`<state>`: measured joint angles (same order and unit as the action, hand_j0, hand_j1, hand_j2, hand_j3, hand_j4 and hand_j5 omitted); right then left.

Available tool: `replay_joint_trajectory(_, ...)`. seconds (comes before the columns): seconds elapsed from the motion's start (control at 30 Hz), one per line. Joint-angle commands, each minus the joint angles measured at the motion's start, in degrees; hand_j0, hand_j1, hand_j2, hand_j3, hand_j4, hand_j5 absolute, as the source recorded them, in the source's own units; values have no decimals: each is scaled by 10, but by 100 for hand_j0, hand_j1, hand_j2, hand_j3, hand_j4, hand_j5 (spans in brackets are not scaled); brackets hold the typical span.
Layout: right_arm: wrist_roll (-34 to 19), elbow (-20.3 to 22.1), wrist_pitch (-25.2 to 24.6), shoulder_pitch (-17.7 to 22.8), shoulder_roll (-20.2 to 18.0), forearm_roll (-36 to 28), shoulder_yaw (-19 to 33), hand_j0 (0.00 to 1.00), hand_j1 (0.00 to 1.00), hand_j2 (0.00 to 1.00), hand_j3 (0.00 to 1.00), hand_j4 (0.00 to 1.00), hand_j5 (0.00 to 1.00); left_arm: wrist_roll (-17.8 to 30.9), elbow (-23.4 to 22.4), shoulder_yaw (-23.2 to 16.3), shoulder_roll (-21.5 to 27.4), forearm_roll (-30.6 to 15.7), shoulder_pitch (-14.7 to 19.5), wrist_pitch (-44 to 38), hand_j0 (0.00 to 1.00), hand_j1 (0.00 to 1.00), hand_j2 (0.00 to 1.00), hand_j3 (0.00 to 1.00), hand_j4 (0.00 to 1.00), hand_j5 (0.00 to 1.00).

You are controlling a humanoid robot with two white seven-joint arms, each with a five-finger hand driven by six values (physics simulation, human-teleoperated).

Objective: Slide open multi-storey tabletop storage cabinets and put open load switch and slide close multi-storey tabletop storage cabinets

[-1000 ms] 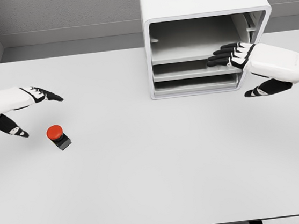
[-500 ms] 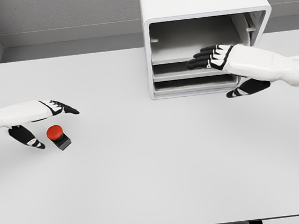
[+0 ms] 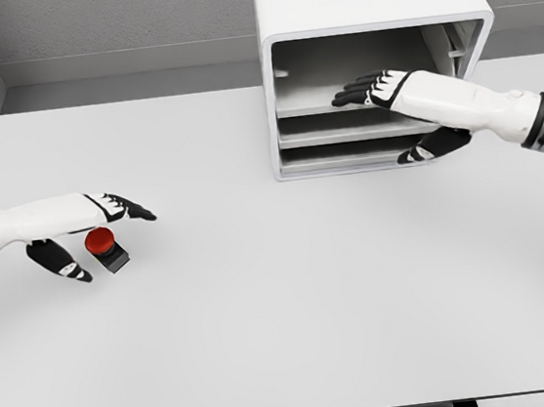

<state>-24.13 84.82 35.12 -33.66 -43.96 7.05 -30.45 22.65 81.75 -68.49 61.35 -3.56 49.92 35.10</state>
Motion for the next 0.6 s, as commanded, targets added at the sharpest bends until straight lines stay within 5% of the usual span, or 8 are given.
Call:
replay_joint_trajectory(0.0,-1,-22,-1,0,16,4,0,100,100,100,100,100,100,-1,1,-1,3,-4,0,-1,95,95,95,95,95,95)
replay_joint_trajectory(0.07,-2,-28,-1,-4,26,4,0,100,100,100,100,100,100,-1,1,-2,8,-4,-1,-1,82,82,82,82,82,82)
replay_joint_trajectory(0.57,-3,-47,-1,-28,52,45,-7,100,100,100,100,100,100,-1,-12,0,4,-1,-7,-1,81,81,81,81,81,81)
